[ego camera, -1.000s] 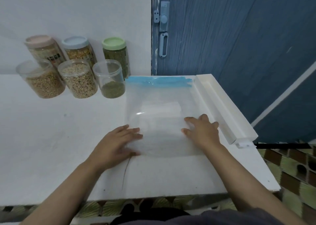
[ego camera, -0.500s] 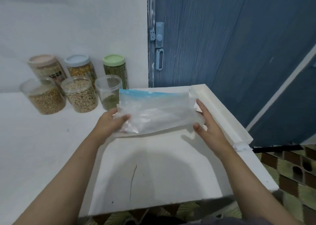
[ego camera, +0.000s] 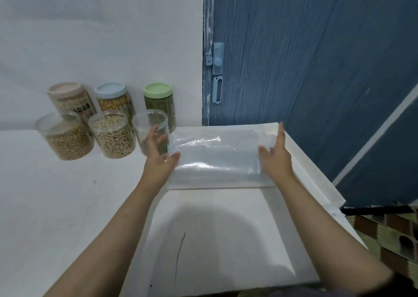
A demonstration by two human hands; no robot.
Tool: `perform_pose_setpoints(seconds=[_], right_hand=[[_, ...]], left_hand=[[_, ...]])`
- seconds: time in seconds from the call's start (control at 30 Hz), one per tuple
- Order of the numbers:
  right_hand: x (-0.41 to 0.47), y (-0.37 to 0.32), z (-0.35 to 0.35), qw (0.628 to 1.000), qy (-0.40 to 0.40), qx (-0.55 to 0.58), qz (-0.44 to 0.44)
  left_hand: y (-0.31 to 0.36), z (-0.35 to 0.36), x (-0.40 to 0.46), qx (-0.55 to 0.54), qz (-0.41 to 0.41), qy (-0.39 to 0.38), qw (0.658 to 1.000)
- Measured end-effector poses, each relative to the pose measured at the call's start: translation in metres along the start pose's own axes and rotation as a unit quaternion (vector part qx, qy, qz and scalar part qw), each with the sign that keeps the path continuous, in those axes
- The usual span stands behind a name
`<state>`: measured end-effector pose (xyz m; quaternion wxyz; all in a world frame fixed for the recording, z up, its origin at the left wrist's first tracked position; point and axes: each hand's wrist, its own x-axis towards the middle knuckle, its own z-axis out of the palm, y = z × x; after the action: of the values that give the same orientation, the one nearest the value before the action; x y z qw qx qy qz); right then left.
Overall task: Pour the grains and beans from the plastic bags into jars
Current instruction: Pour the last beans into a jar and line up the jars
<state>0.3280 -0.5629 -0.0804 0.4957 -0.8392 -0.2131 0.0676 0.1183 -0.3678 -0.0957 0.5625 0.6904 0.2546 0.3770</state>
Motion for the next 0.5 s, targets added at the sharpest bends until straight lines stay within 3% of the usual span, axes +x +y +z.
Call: perform_pose_setpoints(seconds=[0.1, 0.2, 0.37, 0.43, 0.5], right_hand=[[0.012, 0.006, 0.007, 0.997, -0.047, -0.064, 0.024], [0.025, 0.010, 0.014, 0.989, -0.087, -0.108, 0.051], [0.035, 0.017, 0.035, 0.934, -0.123, -0.332, 0.046], [0.036, 0.016, 0.040, 0.912, -0.116, -0.392, 0.037], [0.036, 0.014, 0.041, 0.896, -0.085, -0.435, -0.003]], left_hand=[[-0.012, 0.008, 0.006, 0.062, -0.026, -0.037, 0.997], [-0.028, 0.014, 0.012, 0.235, -0.047, -0.027, 0.970], [-0.038, 0.030, 0.010, 0.507, -0.113, -0.046, 0.853], [-0.035, 0.035, 0.010, 0.582, -0.125, -0.057, 0.801], [-0.031, 0.038, 0.013, 0.623, -0.116, -0.052, 0.771]])
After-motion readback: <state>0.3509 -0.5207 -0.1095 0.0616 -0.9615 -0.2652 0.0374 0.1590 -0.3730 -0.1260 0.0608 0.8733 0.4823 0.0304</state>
